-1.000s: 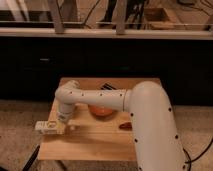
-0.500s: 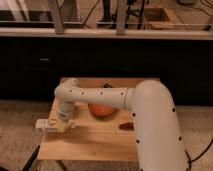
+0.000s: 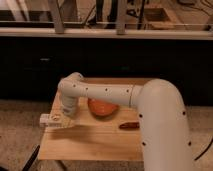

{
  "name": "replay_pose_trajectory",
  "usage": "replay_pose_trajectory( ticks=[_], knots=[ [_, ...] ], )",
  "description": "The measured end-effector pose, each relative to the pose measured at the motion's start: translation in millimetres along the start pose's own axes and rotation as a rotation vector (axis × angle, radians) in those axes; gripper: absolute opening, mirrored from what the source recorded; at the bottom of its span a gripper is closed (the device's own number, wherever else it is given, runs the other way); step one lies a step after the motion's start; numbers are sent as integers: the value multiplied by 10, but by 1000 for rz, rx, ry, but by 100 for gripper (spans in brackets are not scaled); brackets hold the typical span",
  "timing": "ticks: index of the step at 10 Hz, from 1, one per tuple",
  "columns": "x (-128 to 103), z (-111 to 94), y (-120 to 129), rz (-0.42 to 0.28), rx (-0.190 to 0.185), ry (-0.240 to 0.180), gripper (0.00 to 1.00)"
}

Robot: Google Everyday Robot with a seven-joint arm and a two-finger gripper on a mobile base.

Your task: Place the bottle in the ceramic bowl

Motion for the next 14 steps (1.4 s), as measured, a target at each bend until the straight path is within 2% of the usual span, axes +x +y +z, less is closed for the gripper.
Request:
replay_pose_trajectory(
  ticks=[3, 5, 8, 10, 12, 14],
  knots=[
    [268, -322, -239, 42, 21, -8, 1],
    [454, -432, -420, 77, 34, -13, 1],
    [761, -572, -672, 135, 51, -37, 1],
    [861, -621, -817, 170, 56, -50, 1],
    [908, -650, -915, 192, 52, -65, 1],
    [1094, -719, -1043, 222, 41, -78, 1]
  ],
)
